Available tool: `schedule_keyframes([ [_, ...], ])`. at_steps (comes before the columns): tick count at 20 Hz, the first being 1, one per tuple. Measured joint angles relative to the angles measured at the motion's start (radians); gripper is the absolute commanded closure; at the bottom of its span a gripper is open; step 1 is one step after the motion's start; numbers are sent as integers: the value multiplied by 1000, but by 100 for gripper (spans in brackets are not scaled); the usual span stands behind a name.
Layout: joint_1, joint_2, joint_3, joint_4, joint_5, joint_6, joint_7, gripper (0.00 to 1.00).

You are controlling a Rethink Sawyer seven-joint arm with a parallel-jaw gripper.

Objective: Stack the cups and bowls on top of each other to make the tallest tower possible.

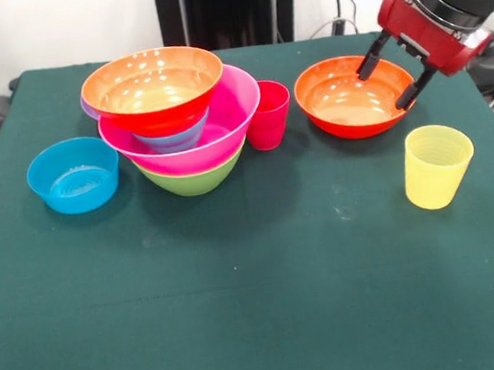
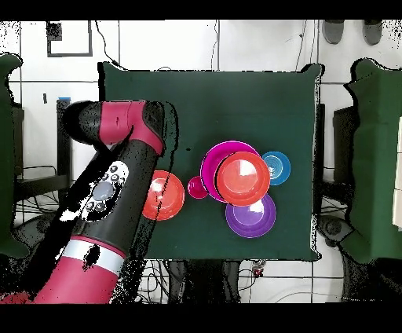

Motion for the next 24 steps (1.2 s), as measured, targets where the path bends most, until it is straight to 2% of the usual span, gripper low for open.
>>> schedule_keyframes([
  [6,22,28,0,0,17,0,54,0],
  [24,30,112,0,0,29,0,55,0],
])
